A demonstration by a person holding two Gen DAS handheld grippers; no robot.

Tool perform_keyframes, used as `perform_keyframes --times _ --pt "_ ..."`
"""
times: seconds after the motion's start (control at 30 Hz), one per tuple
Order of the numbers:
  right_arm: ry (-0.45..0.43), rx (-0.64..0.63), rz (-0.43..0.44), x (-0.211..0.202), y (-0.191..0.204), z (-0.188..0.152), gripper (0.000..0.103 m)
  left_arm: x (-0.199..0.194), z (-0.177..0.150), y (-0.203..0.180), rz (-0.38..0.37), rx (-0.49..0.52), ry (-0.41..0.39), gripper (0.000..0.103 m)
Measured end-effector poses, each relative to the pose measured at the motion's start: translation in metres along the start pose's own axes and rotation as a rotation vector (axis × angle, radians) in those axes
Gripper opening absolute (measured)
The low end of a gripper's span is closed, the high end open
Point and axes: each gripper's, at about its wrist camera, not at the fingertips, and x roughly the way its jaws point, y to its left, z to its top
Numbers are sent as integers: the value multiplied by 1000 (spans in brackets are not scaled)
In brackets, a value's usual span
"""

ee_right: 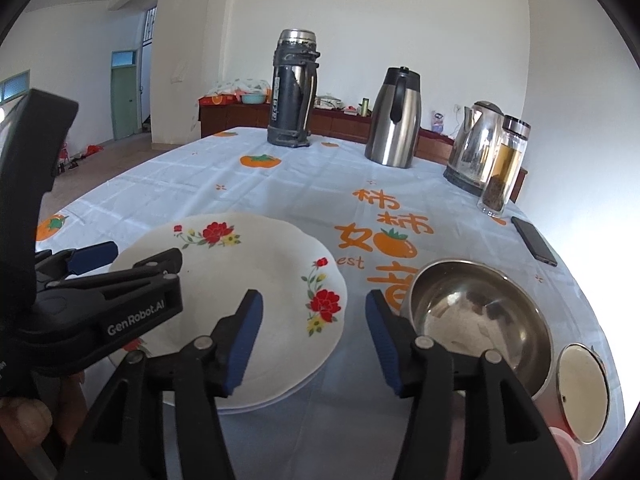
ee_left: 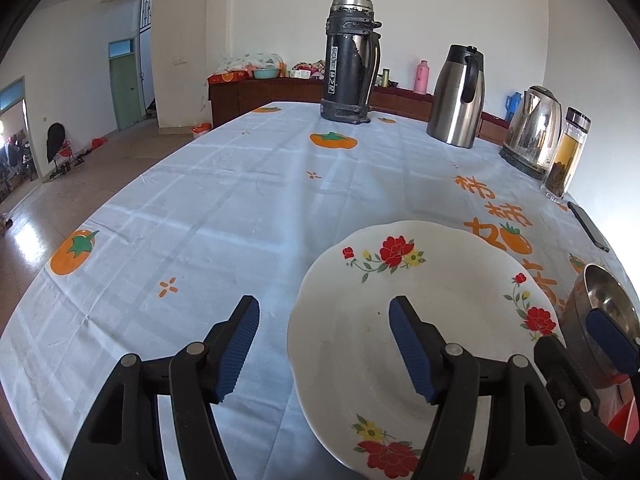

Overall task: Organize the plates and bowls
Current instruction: 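Open the left tool and release the red-flower plate, then move the left tool to the rim of the pink plastic bowl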

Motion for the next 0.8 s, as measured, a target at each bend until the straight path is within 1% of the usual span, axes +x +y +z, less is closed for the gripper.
perform_keyframes --times 0.07,0.1,0.13,0.23,0.3,0.37,0.4,0.47,0.57,0.63,0.73,0.8 --pt "-25 -2 -7 -5 0 0 55 1 0 -2 9 13 3 70" --pt "-59 -1 3 -13 -1 -1 55 0 0 -4 16 19 1 70" --pt "-73 1 9 -18 -1 -3 55 -1 0 -4 14 25 -2 70" --pt "-87 -1 46 -36 -4 -4 55 -4 -3 -5 20 28 -5 70" --pt "-103 -8 46 -46 -7 -3 55 -8 -4 -6 21 30 -13 70" --pt "-121 -6 65 -60 -12 -2 55 -13 -6 -6 24 19 -4 70" --pt "-132 -5 70 -68 -16 -2 55 -18 -7 -6 15 7 6 70" --pt "-152 3 72 -85 -27 -3 55 -32 -10 -8 1 7 -6 70" --pt "-160 18 80 -102 -43 -6 55 -54 -16 -16 -7 34 -32 70" --pt "-153 36 84 -115 -61 -14 55 -73 -23 -26 -45 61 -46 70" --pt "-134 78 32 -129 -91 -31 55 -96 -36 -45 -69 116 -53 70" --pt "-102 120 1 -133 -112 -42 55 -107 -46 -59 -111 145 -40 70"
